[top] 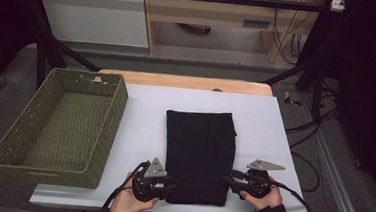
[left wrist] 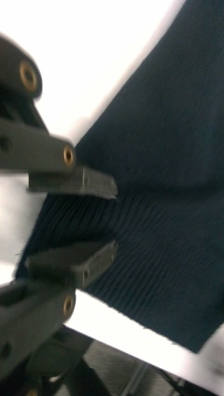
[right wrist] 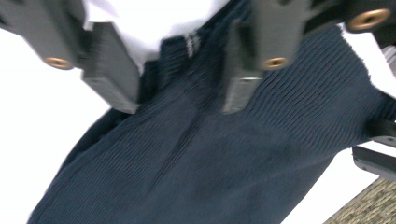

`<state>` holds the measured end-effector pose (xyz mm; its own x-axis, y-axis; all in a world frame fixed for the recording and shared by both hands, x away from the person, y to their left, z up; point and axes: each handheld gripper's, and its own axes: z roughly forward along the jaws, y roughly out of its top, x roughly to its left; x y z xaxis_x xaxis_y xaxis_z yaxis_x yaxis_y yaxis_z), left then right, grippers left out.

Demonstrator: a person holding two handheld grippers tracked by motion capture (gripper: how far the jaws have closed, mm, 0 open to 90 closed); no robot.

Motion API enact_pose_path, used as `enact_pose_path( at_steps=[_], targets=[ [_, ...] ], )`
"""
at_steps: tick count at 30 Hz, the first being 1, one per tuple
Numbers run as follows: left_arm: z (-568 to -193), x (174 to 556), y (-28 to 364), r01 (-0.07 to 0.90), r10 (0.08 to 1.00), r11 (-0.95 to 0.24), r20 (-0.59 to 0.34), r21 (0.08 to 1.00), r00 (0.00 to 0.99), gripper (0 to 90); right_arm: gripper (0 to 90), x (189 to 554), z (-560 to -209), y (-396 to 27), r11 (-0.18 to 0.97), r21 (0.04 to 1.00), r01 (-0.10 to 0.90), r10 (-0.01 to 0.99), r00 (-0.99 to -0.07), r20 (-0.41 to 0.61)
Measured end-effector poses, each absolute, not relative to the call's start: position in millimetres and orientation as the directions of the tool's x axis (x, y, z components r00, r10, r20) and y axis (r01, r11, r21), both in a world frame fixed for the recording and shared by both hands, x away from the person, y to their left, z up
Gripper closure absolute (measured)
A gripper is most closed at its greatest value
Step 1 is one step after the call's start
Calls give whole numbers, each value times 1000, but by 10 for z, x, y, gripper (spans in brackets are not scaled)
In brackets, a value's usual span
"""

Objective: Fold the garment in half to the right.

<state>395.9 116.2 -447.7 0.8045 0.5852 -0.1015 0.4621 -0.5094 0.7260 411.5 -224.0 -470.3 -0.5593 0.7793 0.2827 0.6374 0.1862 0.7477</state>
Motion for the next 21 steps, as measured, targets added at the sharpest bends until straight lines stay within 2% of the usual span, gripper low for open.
enact_pose_path(
  at_steps=[3,12,17,21],
  targets=[
    [-4459,4009,1221,467,609,-470,-108,749,786,515,333,4151,-4695,-2257,200,764,614,773,-578,261],
    [-4466,4175,1377,463,642,-394,-123,794,757,291,179,4246,-4684,-2286,218,801,558,764,-608,216],
    [-4476,4257,1426,455,649,-391,-111,800,753,140,151,4258,-4685,-2280,228,786,574,741,-626,242],
    [-4469,4317,1438,466,659,-377,-121,801,742,59,125,4260,-4685,-2283,233,782,578,742,-625,241]
  ],
)
